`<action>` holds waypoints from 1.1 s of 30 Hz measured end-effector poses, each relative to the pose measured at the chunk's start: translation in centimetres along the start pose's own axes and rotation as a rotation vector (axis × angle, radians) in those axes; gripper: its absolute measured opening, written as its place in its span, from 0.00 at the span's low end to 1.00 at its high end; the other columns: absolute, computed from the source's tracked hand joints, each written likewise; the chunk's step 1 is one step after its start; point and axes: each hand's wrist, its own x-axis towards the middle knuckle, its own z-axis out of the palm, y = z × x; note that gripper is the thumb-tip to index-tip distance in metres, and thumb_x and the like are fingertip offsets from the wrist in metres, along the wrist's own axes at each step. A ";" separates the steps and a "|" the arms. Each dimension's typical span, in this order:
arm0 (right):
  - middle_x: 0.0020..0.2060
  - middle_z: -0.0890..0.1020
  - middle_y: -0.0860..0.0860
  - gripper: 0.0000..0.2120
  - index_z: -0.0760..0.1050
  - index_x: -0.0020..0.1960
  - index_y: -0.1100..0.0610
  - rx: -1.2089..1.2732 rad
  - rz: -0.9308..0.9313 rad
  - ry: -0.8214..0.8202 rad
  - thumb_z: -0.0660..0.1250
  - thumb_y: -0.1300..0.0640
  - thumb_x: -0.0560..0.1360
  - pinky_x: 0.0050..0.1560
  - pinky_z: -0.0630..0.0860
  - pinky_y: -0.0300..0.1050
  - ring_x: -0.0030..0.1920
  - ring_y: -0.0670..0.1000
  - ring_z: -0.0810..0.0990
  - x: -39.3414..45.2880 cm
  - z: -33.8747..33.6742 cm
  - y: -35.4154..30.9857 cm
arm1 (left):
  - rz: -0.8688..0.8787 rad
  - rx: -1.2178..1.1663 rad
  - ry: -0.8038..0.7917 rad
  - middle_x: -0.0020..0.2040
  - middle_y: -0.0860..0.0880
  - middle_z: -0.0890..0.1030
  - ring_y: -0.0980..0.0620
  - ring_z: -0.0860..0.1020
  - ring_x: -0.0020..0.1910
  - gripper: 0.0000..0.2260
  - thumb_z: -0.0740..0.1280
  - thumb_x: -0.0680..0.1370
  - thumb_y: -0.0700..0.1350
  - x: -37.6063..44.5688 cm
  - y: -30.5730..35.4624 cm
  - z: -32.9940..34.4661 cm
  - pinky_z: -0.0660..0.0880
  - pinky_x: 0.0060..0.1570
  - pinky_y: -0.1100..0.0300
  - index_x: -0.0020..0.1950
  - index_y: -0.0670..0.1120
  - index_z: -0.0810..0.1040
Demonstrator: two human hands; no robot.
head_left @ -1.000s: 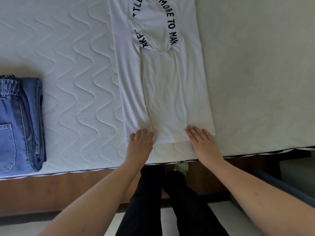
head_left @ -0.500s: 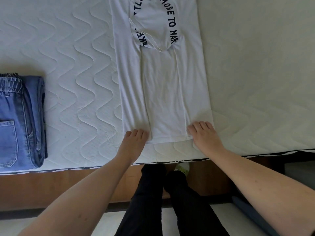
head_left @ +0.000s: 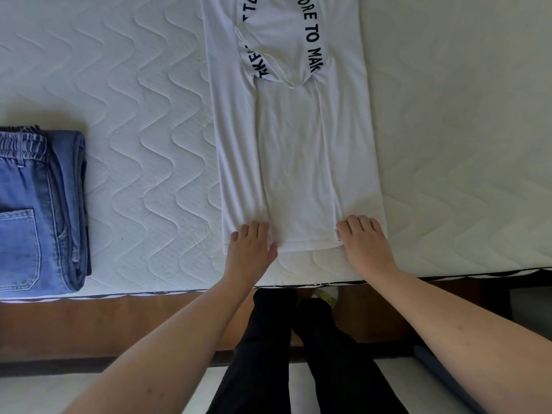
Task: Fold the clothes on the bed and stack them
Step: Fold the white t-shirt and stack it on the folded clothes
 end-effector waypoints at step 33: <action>0.45 0.82 0.56 0.13 0.81 0.51 0.61 0.240 -0.064 0.058 0.76 0.66 0.67 0.52 0.79 0.54 0.47 0.60 0.81 -0.2 -0.4 2.4 | 0.282 0.227 0.074 0.48 0.43 0.80 0.41 0.79 0.44 0.16 0.75 0.68 0.39 -0.1 -2.1 0.2 0.77 0.46 0.48 0.54 0.42 0.80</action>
